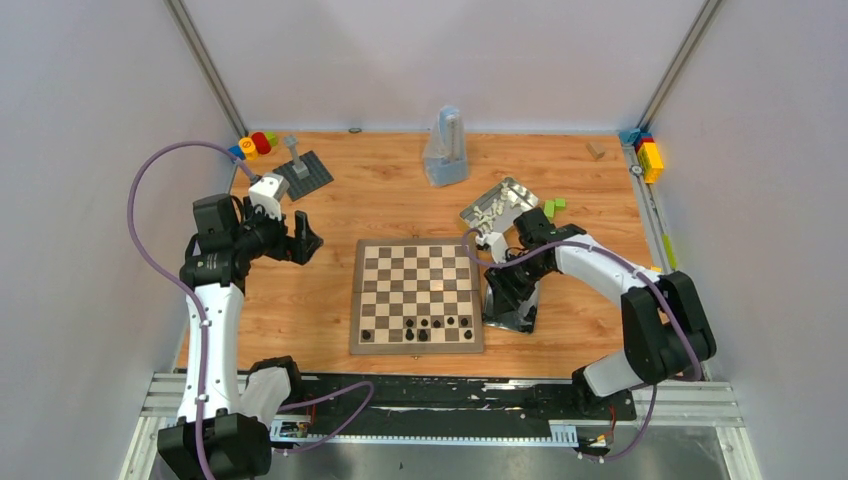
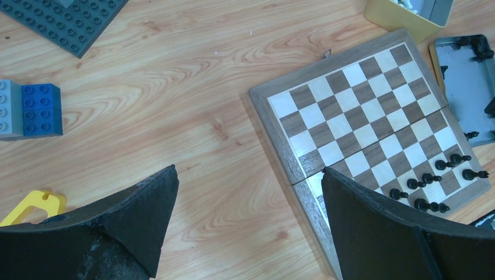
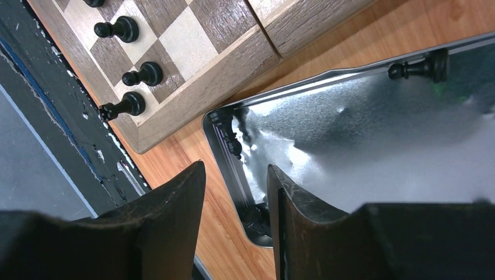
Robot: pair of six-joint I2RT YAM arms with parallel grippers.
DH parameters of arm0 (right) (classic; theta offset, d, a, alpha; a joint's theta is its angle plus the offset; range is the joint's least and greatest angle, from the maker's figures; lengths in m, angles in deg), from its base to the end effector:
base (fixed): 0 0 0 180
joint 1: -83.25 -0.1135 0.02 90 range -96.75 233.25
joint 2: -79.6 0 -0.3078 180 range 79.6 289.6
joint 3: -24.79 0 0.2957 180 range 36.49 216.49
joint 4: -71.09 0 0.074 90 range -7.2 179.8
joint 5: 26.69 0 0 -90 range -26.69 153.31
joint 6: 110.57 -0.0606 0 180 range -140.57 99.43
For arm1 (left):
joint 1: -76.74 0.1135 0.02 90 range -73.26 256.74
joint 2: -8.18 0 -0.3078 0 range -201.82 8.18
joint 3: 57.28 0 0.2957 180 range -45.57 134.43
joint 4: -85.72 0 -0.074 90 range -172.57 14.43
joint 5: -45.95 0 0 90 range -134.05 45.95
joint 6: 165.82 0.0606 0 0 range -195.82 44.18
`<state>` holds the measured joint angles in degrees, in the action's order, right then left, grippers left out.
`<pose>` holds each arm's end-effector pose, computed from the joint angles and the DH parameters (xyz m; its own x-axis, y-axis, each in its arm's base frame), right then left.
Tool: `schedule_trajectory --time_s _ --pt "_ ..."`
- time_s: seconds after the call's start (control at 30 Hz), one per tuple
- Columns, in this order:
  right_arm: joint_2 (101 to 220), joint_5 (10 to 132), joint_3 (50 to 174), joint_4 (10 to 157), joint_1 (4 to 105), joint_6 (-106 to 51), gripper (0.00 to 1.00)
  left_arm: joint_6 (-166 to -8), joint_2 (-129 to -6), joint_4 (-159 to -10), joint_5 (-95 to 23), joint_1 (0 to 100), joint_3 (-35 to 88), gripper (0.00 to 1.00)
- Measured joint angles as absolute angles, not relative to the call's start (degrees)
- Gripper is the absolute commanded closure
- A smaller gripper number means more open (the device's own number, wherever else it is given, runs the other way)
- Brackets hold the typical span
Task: Set up the chess pieces on the board
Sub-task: Pick up the chess piece from the storage box.
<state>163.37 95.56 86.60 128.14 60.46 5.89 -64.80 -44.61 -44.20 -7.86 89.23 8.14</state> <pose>0.2500 0.1401 0.1859 -0.6225 -0.6703 -0.4041 -0.7805 0.4933 0.3840 0.2225 0.0126 0.3486 -0.5286 0.0409 -0.8479 0.3914 0.8981 -0.2007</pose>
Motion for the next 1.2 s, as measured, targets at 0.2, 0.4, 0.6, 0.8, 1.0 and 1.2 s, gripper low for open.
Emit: schedule_trajectory --time_s 0.2,0.4,0.6,0.8,1.0,1.2 --pt "167.02 96.94 87.56 128.32 60.46 8.45 0.6 -64.8 -44.02 -44.23 -7.82 89.23 7.99 0.0" --pt "169.2 97.44 87.58 128.42 60.46 10.3 0.56 -64.8 -43.98 -44.25 -7.47 89.23 7.92 0.0" --pt "171.32 97.51 87.6 128.47 60.46 11.4 0.56 -64.8 -43.98 -44.25 -7.16 89.23 7.92 0.0" --pt "172.7 98.56 88.0 129.15 60.46 12.34 0.58 -64.8 -43.98 -44.25 -6.99 89.23 7.92 0.0" --pt "174.16 100.31 88.54 130.06 60.46 12.99 0.63 -64.8 -43.63 -44.25 -6.99 89.23 7.9 0.0" --pt "175.47 101.42 89.0 131.0 60.46 13.45 0.69 -64.77 -42.93 -44.25 -6.99 89.23 7.57 0.0"
